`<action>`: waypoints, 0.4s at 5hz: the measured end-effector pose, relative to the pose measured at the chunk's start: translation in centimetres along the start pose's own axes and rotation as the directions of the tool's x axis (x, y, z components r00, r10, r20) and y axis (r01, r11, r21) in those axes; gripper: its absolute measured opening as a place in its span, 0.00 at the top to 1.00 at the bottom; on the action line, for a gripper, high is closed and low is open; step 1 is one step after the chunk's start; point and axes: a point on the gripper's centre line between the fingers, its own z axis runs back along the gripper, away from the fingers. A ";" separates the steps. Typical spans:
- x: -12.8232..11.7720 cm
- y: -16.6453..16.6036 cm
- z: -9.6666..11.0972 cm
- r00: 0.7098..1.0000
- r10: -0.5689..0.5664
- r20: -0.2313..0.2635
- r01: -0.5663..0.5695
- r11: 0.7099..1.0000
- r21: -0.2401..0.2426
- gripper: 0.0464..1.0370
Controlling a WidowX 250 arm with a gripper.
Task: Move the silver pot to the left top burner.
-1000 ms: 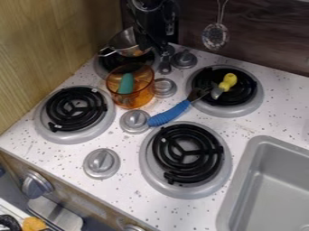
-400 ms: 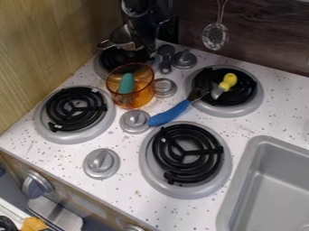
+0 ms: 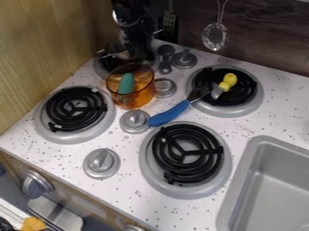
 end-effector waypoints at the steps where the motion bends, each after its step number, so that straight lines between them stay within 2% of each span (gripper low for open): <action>1: -0.2 0.0 -0.7 1.000 -0.009 -0.002 0.008 1.000 -0.014 0.99; 2: -0.3 0.0 -0.7 1.000 -0.009 0.001 0.009 1.000 -0.017 0.99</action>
